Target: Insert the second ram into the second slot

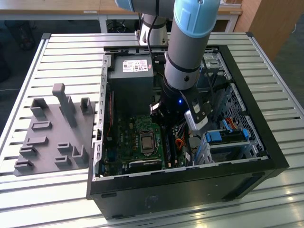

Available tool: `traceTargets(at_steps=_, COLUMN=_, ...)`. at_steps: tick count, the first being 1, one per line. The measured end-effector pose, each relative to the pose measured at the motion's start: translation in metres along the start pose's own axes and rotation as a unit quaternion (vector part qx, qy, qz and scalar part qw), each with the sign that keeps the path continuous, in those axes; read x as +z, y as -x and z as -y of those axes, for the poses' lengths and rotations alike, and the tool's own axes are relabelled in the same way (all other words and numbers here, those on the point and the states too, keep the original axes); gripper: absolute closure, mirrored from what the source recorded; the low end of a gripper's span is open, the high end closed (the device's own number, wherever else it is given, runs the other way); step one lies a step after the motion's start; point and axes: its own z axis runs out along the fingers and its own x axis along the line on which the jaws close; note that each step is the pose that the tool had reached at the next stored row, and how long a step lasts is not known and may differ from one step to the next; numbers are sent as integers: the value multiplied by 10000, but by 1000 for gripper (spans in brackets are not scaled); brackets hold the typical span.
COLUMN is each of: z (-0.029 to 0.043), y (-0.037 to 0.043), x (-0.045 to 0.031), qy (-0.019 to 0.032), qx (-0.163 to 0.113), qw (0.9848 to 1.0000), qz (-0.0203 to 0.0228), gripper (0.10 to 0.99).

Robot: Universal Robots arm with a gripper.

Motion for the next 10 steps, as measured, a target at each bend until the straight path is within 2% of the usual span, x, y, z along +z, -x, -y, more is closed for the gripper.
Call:
traceTargets(at_steps=7, z=0, y=5, x=10, qy=2, qx=18, qw=10000, qz=1, gripper=949)
traceTargets(at_steps=10, z=0, y=9, x=43, qy=1, qx=22, qw=10000, qz=0, gripper=949)
